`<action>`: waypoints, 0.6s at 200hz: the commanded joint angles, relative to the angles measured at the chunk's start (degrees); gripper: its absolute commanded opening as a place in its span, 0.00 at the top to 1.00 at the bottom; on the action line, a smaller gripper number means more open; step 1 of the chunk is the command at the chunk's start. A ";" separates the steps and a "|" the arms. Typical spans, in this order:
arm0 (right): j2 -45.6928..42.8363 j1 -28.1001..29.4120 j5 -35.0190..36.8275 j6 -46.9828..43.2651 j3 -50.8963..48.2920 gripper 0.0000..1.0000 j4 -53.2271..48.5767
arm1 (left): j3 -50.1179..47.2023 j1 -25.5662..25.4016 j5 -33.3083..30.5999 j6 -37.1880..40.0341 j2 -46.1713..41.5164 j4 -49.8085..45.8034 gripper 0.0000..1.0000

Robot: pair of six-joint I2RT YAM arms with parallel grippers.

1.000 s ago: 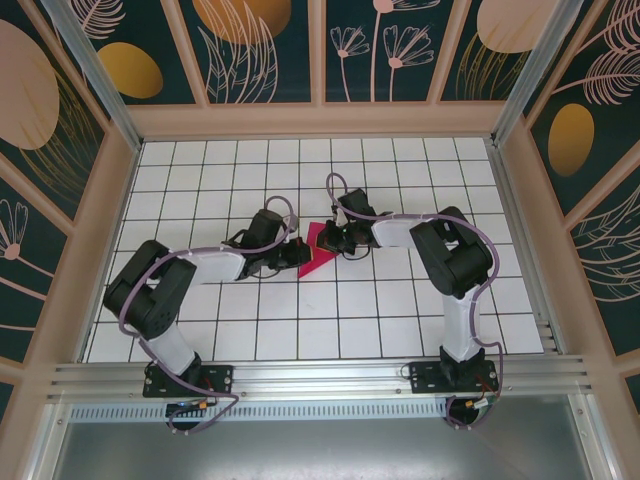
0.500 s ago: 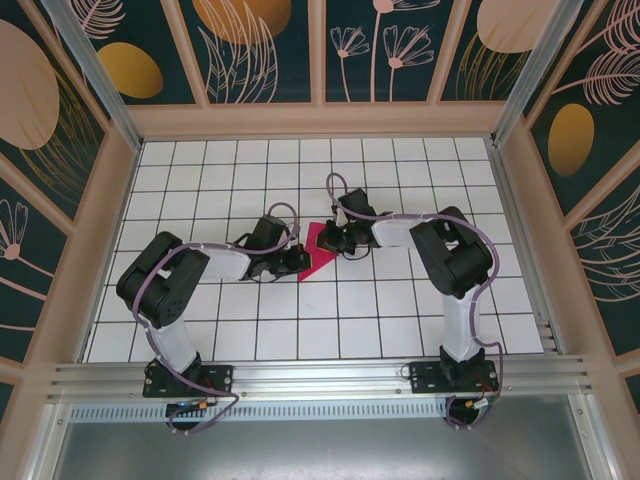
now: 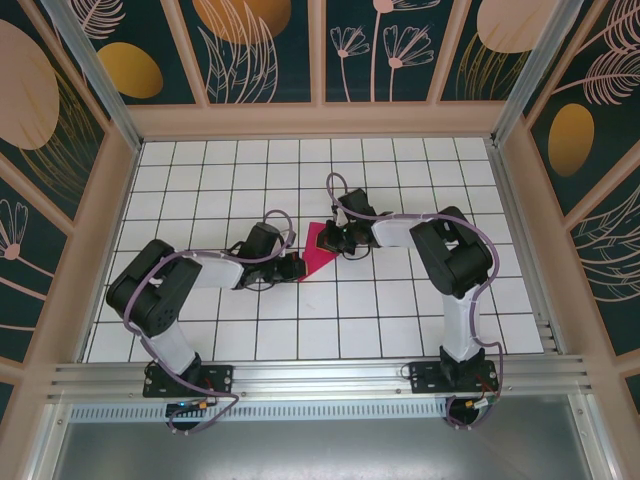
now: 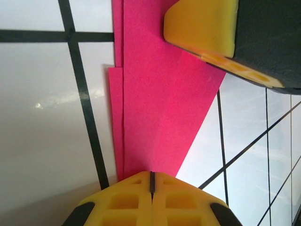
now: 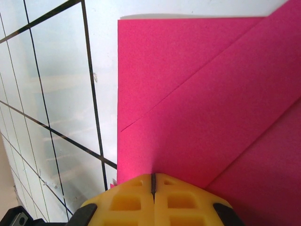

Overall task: Fold a paper plane with a square sheet of paper (pick it up from the middle)
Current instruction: Fourth fold the wing at the center of the table.

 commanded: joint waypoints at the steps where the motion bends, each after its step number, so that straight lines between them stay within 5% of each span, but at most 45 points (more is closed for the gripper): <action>1: 6.36 -0.01 7.61 -0.85 -2.18 1.00 -6.62 | -2.95 -1.02 1.99 1.19 -1.15 -7.57 0.99; 120: 6.84 -0.04 7.71 -1.23 -1.71 1.00 -7.10 | -5.07 -1.43 0.39 2.81 -4.21 -12.41 1.00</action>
